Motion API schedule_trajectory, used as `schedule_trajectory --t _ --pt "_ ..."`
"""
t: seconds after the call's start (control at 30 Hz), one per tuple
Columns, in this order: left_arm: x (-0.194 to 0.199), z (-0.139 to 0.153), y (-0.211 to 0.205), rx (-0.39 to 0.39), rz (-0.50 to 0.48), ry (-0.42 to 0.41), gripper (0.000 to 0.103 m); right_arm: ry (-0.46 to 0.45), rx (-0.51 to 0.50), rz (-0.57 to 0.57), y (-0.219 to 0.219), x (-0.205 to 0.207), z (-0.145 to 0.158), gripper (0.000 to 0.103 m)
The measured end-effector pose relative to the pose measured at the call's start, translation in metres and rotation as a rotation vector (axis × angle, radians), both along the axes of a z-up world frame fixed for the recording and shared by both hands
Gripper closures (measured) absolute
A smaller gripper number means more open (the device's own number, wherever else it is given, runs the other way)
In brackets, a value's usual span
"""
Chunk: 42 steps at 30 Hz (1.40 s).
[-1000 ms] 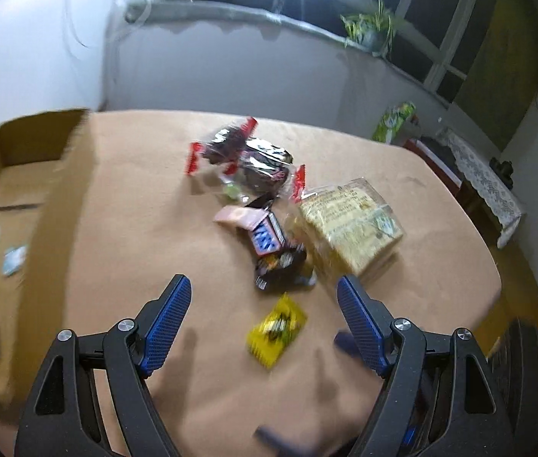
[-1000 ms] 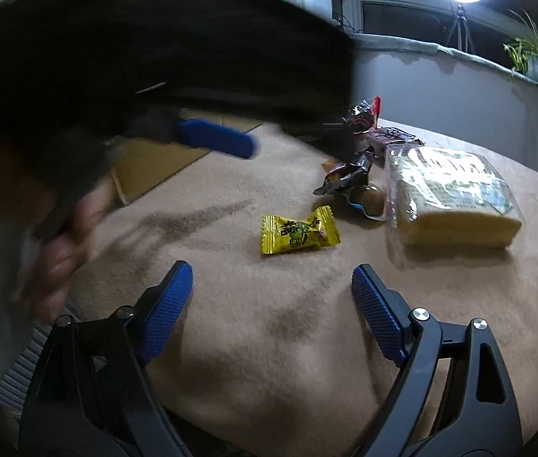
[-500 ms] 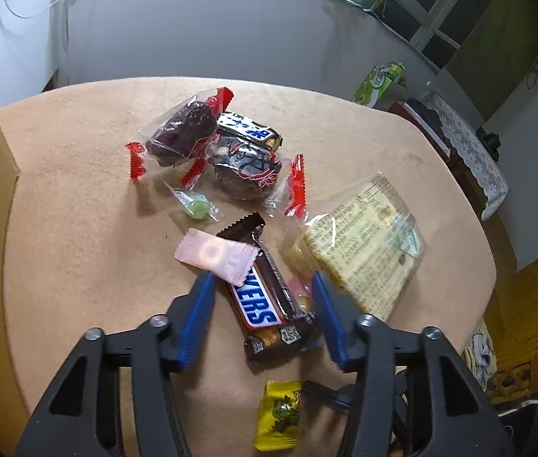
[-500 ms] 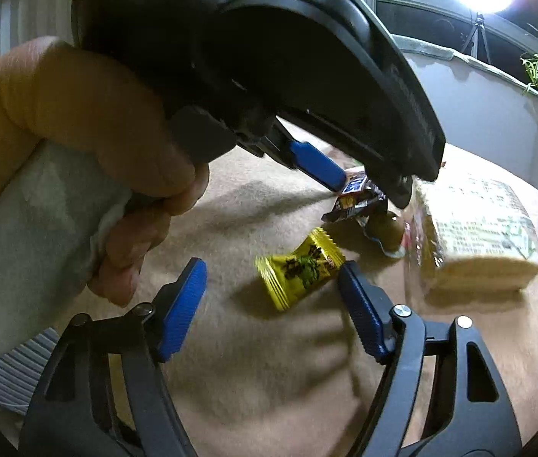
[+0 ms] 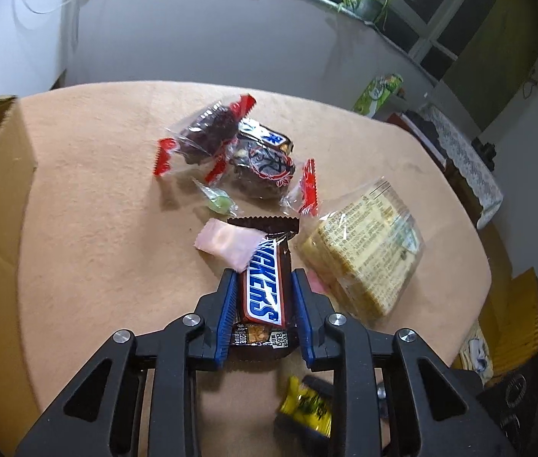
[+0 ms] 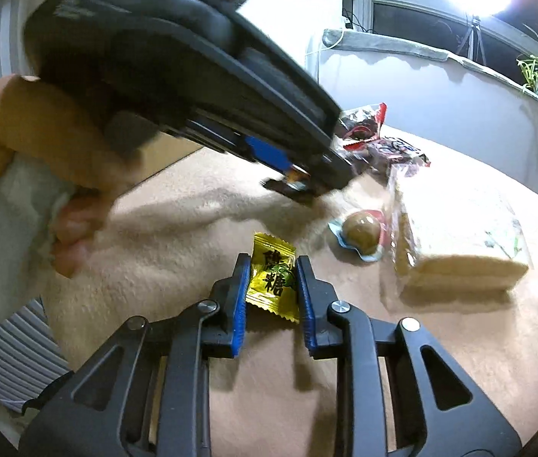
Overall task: Organize snacks
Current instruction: 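Grasp the Snickers bar with the left gripper while the right gripper grasps the yellow candy, then carry the Snickers bar and yellow candy into the box and open both grippers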
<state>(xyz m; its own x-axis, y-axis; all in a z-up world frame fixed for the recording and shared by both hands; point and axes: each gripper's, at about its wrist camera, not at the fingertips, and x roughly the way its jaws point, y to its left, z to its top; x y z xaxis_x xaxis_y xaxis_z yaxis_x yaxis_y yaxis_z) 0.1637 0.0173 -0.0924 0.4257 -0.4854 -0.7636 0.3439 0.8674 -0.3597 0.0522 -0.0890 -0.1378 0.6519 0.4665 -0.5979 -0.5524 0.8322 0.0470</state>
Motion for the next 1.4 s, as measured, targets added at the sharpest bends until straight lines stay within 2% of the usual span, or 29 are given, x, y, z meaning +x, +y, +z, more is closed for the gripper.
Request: schedule_trajectory --t 0.17,0.4,0.7,1.13,1.4 --pt "-0.029 0.009 0.018 -0.032 0.022 -0.044 0.076 0.002 0.019 -0.023 -0.019 0.002 0.004 0.079" --pt "-0.069 0.012 0.023 -0.018 0.068 -0.107 0.076 -0.012 0.050 -0.086 -0.050 -0.006 0.017 0.079" --pt "-0.112 0.025 0.025 -0.035 0.123 -0.194 0.076 -0.061 0.091 -0.151 -0.082 -0.016 0.047 0.079" --pt "-0.157 0.056 0.033 0.010 0.169 -0.332 0.076 -0.113 0.112 -0.162 -0.084 -0.028 0.079 0.079" --pt "-0.164 0.059 0.058 -0.003 0.227 -0.365 0.076 -0.118 0.120 -0.126 -0.067 -0.023 0.090 0.079"
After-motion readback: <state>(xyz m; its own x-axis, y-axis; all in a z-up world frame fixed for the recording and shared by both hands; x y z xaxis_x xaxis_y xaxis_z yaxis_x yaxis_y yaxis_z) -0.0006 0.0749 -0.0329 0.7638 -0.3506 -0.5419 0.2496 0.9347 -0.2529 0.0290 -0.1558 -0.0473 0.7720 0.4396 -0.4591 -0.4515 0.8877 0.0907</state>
